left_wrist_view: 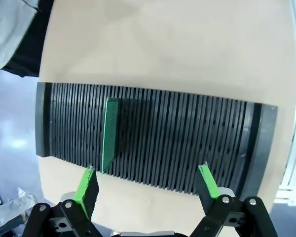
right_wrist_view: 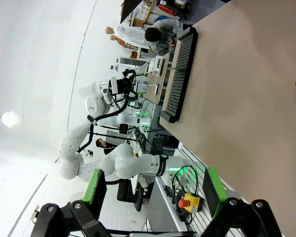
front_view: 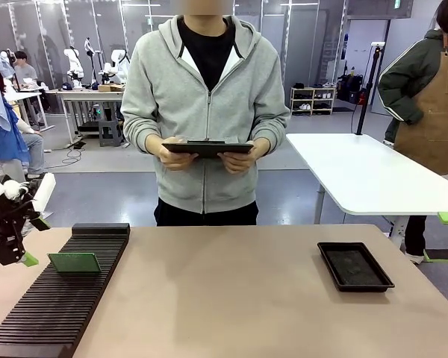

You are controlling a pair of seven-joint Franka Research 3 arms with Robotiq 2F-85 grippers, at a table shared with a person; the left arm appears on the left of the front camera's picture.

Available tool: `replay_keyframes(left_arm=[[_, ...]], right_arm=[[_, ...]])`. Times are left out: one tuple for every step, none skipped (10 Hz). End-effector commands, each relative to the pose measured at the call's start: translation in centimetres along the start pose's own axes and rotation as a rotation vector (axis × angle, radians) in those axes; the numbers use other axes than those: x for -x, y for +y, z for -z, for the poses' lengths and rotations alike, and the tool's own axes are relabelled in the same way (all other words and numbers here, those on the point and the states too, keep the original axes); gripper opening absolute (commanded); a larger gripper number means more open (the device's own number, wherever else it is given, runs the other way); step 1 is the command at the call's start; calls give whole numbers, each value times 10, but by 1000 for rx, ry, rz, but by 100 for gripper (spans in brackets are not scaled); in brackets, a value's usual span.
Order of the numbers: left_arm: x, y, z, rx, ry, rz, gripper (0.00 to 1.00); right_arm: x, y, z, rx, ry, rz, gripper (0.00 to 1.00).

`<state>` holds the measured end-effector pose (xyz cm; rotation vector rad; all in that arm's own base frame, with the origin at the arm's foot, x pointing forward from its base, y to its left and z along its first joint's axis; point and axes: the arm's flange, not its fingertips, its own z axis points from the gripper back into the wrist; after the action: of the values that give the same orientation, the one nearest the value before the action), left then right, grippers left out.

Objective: Inspect the PCB.
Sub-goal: Pick up the Blank PCB and present it to the human.

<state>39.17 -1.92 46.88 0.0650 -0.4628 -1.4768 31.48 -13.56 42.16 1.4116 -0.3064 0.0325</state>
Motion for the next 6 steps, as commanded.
replay_keyframes(left_arm=[[2, 31, 18, 36, 44, 51, 100], [3, 38, 28, 16, 97, 51, 100], [6, 43, 32, 17, 101, 50, 100], [6, 49, 37, 36, 83, 54, 100], [5, 56, 48, 25, 102, 58, 100], [3, 60, 59, 10, 99, 51, 100]], right_arm=[[1, 1, -1, -6, 7, -4, 100], [1, 1, -1, -6, 7, -4, 100], [1, 1, -1, -6, 7, -4, 100], [1, 1, -1, -6, 7, -4, 100], [1, 1, -1, -6, 7, -4, 100], [1, 1, -1, -6, 7, -4, 100]])
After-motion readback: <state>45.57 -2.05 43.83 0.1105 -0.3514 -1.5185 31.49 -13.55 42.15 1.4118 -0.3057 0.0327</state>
